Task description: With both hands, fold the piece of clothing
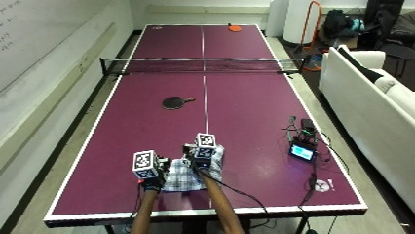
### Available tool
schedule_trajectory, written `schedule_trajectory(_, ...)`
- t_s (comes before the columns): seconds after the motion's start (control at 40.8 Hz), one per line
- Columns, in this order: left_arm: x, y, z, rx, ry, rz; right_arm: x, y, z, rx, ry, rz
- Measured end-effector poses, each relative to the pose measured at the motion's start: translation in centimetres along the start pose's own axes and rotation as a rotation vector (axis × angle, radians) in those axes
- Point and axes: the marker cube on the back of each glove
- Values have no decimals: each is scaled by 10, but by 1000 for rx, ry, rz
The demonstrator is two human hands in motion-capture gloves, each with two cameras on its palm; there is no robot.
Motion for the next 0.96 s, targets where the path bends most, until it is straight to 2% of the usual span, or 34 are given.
schedule_trajectory(0.049,-2,1,1,-2,-1,-6,2,-5,11,24,121,50)
schedule_trajectory(0.098,-3,0,4,-3,3,-10,0,-6,23,12,166,51)
schedule_trajectory(0.221,4,3,3,-2,21,7,-10,12,43,-144,138,21)
schedule_trajectory(0.27,9,5,3,-6,22,18,-14,15,47,-178,78,-47)
schedule_trajectory(0.343,12,0,13,-15,19,26,-13,22,44,-278,-14,-169)
schedule_trajectory(0.49,20,-4,18,-12,17,48,24,38,12,-367,88,-95)
schedule_trajectory(0.539,25,-5,18,-4,13,64,37,47,-4,-356,138,-84)
schedule_trajectory(0.613,38,-6,19,23,7,105,70,55,-22,-300,310,-62)
schedule_trajectory(0.711,59,-5,21,65,18,174,124,57,-19,-309,470,-41)
schedule_trajectory(0.784,74,0,18,71,14,208,152,64,-35,-270,545,25)
schedule_trajectory(0.907,89,1,15,81,17,216,183,73,-70,-165,597,178)
schedule_trajectory(0.956,85,-10,9,157,-35,213,187,75,-78,-139,596,207)
